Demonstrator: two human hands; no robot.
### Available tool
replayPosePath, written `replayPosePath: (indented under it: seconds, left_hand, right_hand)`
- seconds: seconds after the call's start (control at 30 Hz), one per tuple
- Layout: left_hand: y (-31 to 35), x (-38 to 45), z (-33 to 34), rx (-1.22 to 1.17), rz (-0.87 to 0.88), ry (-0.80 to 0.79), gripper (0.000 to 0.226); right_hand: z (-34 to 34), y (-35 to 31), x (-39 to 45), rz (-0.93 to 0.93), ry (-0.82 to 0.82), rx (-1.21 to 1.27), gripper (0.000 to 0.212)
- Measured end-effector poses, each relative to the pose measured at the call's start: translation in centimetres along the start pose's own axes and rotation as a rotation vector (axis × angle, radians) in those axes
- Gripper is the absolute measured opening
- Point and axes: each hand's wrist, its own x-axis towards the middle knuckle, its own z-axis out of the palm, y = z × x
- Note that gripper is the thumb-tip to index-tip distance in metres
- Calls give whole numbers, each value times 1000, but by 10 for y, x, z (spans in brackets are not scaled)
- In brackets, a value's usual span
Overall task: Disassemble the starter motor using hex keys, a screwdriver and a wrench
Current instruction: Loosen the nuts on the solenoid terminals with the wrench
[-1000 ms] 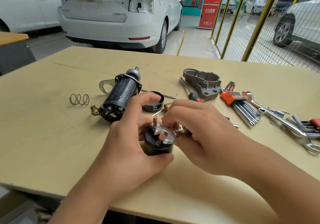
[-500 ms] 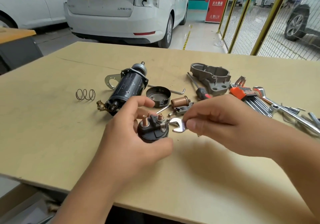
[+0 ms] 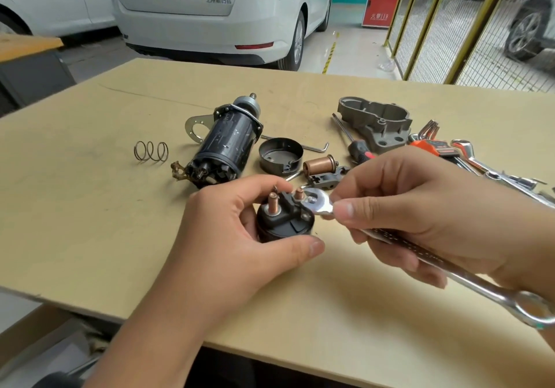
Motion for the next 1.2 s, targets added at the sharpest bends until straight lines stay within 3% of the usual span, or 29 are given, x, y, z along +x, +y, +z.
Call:
replayPosePath:
  seconds: [0.23, 0.33, 0.47, 0.6, 0.7, 0.87, 1.07, 1.2]
  left_hand:
    - [7, -2, 5, -8, 55, -88, 51]
    - [7, -4, 8, -4, 9, -74, 58]
    - [9, -3, 9, 185, -33, -23, 76]
    - [8, -3, 8, 162, -46, 30, 65]
    - [8, -3, 7, 89, -36, -20, 60]
    - [8, -4, 8, 89, -10, -59, 54]
    - [7, -3, 14, 89, -56, 14, 63]
    - [7, -1, 14, 106, -65, 60, 70]
  right_hand:
    - [-2, -2, -2, 46, -66, 31, 32]
    - [-2, 2, -1, 27, -49, -9, 28]
    - [-2, 5, 0, 1, 3, -106, 19]
    - [0, 3, 2, -11, 63, -222, 22]
    - [0, 0, 2, -87, 117, -443, 24]
    - [-2, -3, -2, -116, 127, -541, 23]
    - [-2, -7, -6, -147, 164, -643, 35]
    - [-3, -8, -6, -148, 147, -626, 32]
